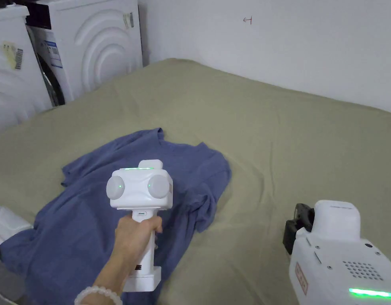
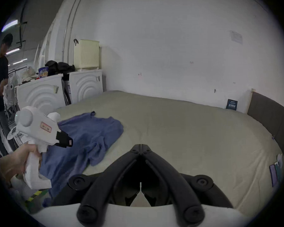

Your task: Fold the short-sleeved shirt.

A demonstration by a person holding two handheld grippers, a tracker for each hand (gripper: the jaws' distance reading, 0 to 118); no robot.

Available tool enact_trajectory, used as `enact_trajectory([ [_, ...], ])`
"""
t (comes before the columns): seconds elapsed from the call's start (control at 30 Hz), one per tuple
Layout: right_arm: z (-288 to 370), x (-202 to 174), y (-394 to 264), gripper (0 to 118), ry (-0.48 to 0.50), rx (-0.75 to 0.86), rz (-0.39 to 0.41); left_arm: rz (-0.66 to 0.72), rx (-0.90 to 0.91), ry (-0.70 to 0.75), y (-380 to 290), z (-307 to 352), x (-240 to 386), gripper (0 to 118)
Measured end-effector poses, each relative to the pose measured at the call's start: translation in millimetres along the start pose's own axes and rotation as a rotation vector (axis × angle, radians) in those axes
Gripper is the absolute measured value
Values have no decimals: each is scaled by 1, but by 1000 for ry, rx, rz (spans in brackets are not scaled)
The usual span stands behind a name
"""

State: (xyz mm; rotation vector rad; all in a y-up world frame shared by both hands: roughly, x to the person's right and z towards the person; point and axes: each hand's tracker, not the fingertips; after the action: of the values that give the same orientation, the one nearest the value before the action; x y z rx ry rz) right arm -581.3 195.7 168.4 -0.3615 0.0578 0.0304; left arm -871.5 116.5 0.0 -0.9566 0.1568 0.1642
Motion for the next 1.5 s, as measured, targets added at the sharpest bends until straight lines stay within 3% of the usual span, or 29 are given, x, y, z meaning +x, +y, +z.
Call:
enact_trajectory([
  [0.07,-8,3,-3,0,-2,-24,2,-25,-24,15,3,-10,1,0],
  [0.1,-11,3,-5,0,-7,-29,1,-38,-1,5,4,-12,1,6],
  [0.13,-14,4,-5,0,-8,-34,1,-51,5,23,5,-13,1,22],
  [0.17,-18,5,-6,0,-9,-42,1,-45,10,21,5,-15,3,55],
  [0.2,-20,5,-6,0,-11,-49,0,-56,4,5,7,-18,2,96],
  [0.23,-22,6,-7,0,-11,-53,-1,-55,-19,-2,7,-22,4,103],
  [0.47,-29,6,-12,0,-12,-85,18,-92,-104,-8,-1,-42,17,101],
  [0.53,-32,7,-15,0,-4,-103,15,-118,-81,24,1,-41,22,95],
  [0.57,-33,8,-16,0,0,-111,8,-107,-93,26,4,-40,22,86],
  [0.63,-34,9,-20,0,1,-126,-7,-81,-94,13,6,-37,21,54],
  [0.67,-35,9,-21,0,1,-132,-11,-82,-88,14,8,-34,20,22],
  [0.7,-36,9,-22,0,-2,-139,-10,-88,-88,8,10,-31,21,22],
  [0.77,-37,10,-24,0,-7,-149,-8,-81,-67,78,10,-33,22,1],
  [0.8,-37,10,-25,0,-10,-159,-5,-31,-108,22,10,-38,21,1],
  [0.97,-33,20,-28,0,-22,-167,-12,-48,-99,-5,14,-28,18,1],
  [1.03,-33,28,-28,0,-33,-169,-34,76,-91,-179,19,-17,9,1],
  [1.07,-32,31,-27,0,-40,-171,-46,111,-96,-199,23,-9,10,1],
  [1.2,-17,51,-19,0,-73,-138,-70,-57,-5,-134,48,29,48,1],
  [1.3,0,72,-9,0,-125,-97,-105,-37,50,-273,63,65,80,1],
  [1.4,23,100,1,0,-187,-48,-148,-170,133,-296,70,108,137,1],
  [1.5,55,132,10,0,-277,1,-151,-284,190,-433,61,152,196,1],
])
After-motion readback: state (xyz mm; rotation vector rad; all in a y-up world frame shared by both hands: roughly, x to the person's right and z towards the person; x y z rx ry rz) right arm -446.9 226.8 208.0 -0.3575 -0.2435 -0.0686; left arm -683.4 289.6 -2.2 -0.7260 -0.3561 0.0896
